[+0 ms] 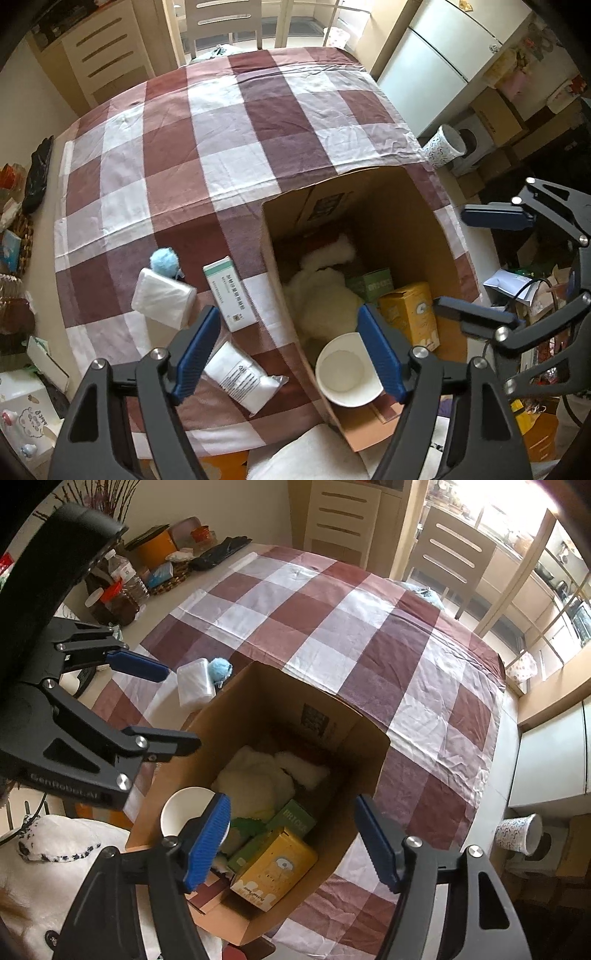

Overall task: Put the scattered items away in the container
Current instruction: 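Move both tools back toward the remaining items on the tablecloth, then grasp the clear cotton-swab box with the left tool while the right tool grasps the white zip bag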

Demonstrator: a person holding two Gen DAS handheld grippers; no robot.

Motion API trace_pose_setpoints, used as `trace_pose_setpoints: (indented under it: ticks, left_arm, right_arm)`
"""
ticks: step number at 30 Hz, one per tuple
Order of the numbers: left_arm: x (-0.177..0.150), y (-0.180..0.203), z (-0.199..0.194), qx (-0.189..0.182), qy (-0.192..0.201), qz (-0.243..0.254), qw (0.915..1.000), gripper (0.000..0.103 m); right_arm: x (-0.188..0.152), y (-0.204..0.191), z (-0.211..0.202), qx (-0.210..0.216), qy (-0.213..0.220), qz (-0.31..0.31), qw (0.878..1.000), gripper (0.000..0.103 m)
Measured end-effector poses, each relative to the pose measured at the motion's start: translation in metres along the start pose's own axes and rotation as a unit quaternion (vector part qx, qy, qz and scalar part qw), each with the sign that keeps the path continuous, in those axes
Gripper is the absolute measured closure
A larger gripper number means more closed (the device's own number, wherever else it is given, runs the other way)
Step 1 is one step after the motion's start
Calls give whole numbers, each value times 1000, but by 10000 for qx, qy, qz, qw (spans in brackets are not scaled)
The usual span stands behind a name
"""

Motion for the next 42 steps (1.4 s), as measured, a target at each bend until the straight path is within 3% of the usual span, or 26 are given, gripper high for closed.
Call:
trace_pose_setpoints:
  ticks: [4, 13, 24, 28, 32, 35, 42]
  left_arm:
    - [-8, -21, -6, 104, 26, -120, 9999, 24]
    - [-30, -114, -13, 450, 49, -784, 9959, 23]
    - [-49, -175, 48, 377, -177, -1407, 9892, 23]
    - [-47, -183, 71, 176, -92, -1905, 9815, 23]
    - [-39, -194, 87, 151, 236, -2427, 9697, 23]
    - [-35, -200, 105, 67, 223, -2778, 9603, 23]
    - [-42, -206, 143, 8, 86, -3180, 9480, 23]
  right_arm:
    - [-3, 1, -8, -47, 70, 264, 9996, 32]
    - [-22, -7, -36, 88, 295, 1151, 9929, 32]
    - [-11, -86, -37, 435, 536, 1473, 9867, 32]
    - [6, -120, -23, 664, 590, 1366, 9866, 32]
    - [25, -156, -4, 829, 564, 1121, 9886, 32]
    - [33, -176, 8, 744, 569, 1073, 9898, 32]
    - [34, -194, 33, 450, 568, 1043, 9919, 32]
Point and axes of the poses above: each gripper's, at about its wrist camera, not at the fingertips, and z roughly the way its jaws point, y to its right, x to its top, the point moved 8 cm from there along z, roughly the way its jaws point, and after that the axes turned 1 degree about y, right-handed, at the moved point
